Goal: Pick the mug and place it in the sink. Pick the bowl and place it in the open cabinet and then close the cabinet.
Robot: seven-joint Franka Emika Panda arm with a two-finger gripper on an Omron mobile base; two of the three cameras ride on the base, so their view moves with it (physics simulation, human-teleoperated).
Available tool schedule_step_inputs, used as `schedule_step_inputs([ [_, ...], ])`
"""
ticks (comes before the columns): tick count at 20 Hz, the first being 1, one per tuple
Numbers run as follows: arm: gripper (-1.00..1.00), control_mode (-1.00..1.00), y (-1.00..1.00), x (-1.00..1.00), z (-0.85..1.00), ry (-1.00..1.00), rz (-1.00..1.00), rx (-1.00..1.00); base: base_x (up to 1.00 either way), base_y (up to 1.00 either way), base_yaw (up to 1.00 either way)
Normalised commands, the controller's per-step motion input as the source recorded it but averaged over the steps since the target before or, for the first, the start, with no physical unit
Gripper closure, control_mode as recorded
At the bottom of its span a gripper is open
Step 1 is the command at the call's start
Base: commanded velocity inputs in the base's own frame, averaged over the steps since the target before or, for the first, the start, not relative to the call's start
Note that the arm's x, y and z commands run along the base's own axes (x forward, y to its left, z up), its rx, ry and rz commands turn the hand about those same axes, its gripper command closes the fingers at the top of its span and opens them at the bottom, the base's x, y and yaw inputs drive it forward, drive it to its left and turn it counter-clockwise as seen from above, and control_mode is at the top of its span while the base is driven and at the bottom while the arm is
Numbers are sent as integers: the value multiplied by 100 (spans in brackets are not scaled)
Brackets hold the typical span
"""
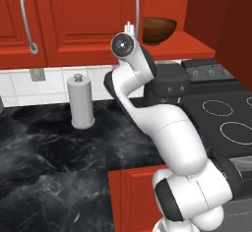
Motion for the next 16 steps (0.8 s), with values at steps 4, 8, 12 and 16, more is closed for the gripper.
schedule_step_inputs([
  [4,-100,-100,-16,-76,-10,3,-3,5,0,0,0],
  [8,-100,-100,-29,-52,13,-10,0,7,0,0,0],
  [12,-100,-100,-37,-24,22,-4,0,9,0,0,0],
  [16,-100,-100,-34,13,1,0,0,5,0,0,0],
])
